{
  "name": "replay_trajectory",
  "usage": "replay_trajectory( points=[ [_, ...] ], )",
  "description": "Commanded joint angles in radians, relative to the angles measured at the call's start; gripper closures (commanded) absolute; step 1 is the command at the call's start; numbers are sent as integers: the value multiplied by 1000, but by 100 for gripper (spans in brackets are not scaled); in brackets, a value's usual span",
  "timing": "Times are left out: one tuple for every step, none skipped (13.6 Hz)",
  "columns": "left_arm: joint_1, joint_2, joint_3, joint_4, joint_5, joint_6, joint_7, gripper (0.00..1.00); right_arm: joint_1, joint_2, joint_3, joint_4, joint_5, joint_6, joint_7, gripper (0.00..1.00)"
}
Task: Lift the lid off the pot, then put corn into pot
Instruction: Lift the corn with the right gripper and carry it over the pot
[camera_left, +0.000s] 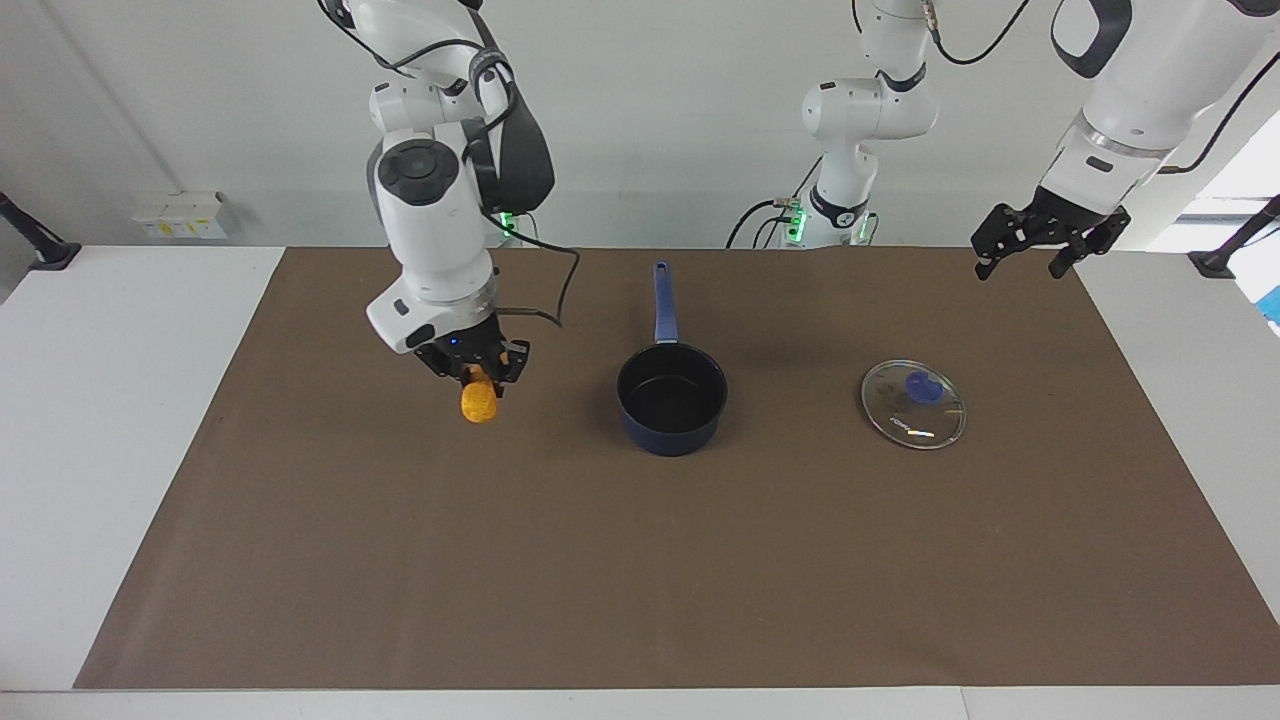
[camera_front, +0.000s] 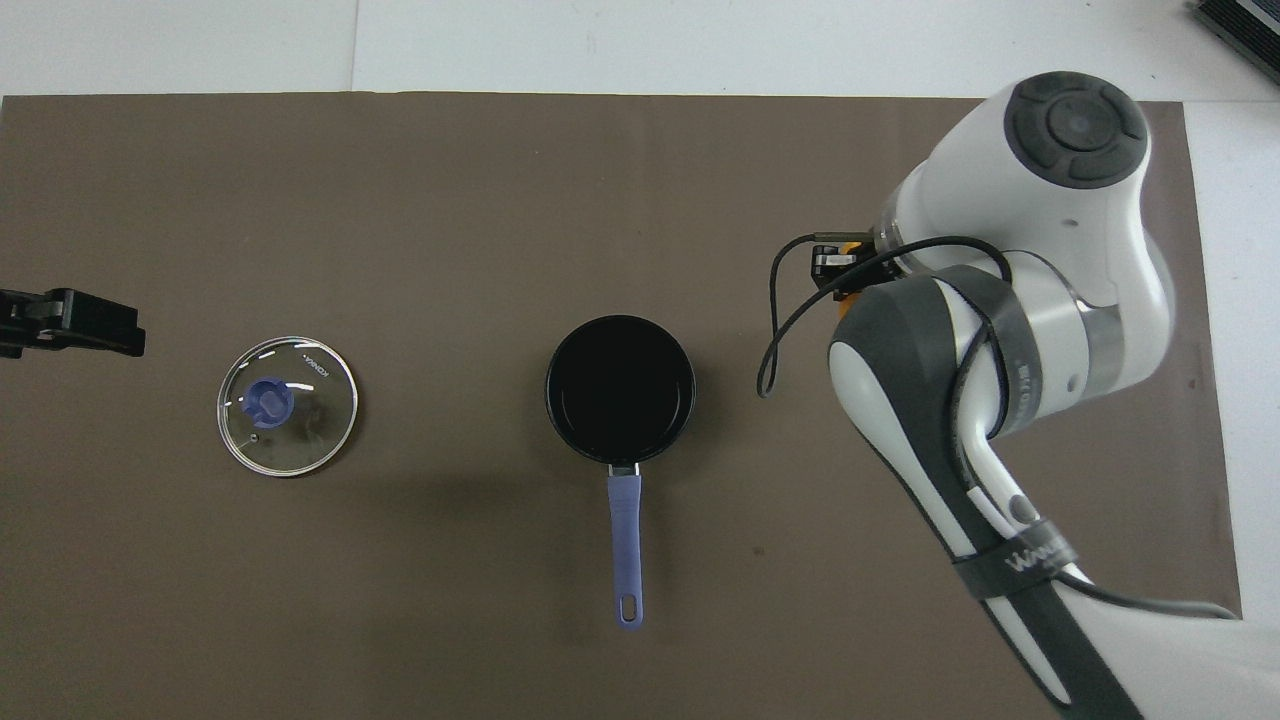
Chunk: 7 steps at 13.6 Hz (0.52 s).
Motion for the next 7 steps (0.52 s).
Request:
replay_trajectory(
  points=[
    [-6,-27,8,-35,-12,23,12,0,70,101,1,147,4,-31,110,100],
    [-9,-26,8,-32,-10,20,11,0,96,112,1,159,29,-29,149,100],
    [-9,-26,8,-32,-10,14,8,0,113,116,4,162,75,-22,186,100],
    [-7,-27,8,-32,-10,7,8,0,136,125,6,164,92,-17,211,100],
    [-1,-27,8,-32,-10,8,8,0,162,132,7,165,94,-14,231,100],
    [5,-27,8,-32,-10,8,6,0,184,141,7,164,95,-3,248,100],
    [8,-27,8,-32,-9,8,6,0,193,147,7,161,98,0,253,100]
  ],
)
